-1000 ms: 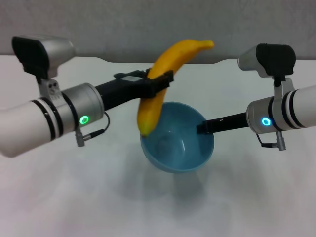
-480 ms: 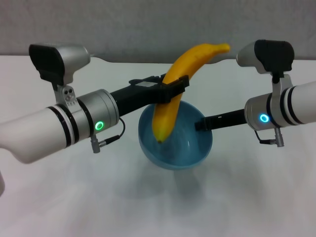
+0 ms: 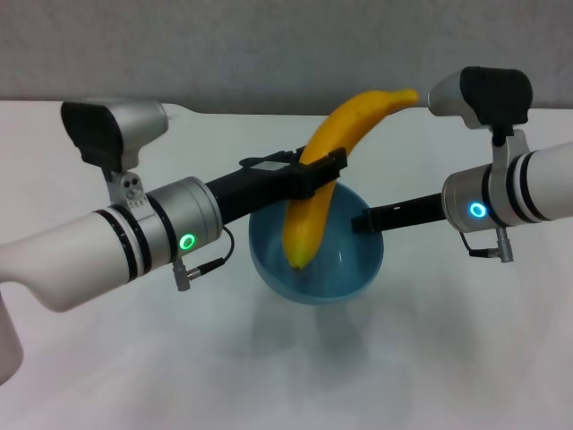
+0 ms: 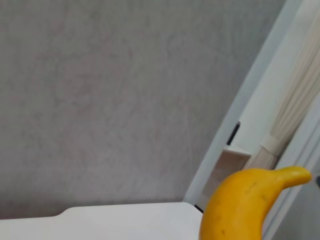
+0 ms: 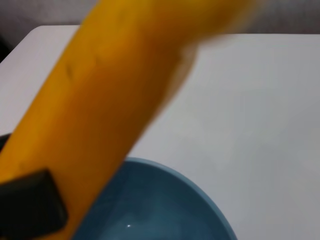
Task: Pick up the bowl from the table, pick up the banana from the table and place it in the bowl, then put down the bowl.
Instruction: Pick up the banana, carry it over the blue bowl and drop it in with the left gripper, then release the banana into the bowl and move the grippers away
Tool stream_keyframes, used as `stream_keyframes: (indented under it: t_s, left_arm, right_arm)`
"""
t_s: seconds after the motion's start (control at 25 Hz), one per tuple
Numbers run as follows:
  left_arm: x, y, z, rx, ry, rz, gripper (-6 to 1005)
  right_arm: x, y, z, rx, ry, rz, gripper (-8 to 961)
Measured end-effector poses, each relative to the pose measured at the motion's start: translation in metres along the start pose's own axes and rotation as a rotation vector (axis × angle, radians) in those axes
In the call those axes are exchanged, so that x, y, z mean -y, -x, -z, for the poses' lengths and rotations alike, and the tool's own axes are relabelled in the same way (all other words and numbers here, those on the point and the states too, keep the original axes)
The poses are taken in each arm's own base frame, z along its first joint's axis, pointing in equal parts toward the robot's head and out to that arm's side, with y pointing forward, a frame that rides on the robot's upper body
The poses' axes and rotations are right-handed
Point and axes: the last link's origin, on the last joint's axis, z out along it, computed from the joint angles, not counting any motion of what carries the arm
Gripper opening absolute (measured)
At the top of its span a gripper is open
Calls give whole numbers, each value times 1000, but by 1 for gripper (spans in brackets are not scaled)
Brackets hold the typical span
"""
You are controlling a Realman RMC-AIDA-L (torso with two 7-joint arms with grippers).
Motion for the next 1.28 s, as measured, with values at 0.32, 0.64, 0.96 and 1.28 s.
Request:
stream_keyframes:
  t_s: [0.32, 0.64, 0.96, 1.28]
  left_arm:
    - [-2, 3, -1, 7, 9, -23, 516]
    - [-3, 2, -2, 8, 16, -11, 623]
    - [17, -10, 10, -49, -49, 9, 895]
    - [55, -17, 36, -43, -187, -123, 891]
  right_arm:
    - [0, 0, 0, 1, -1, 1, 34]
    - [1, 0, 0, 0, -1, -1, 36]
    - [4, -6, 1, -18, -3, -8, 42]
    - [7, 7, 4, -116, -23, 28, 48]
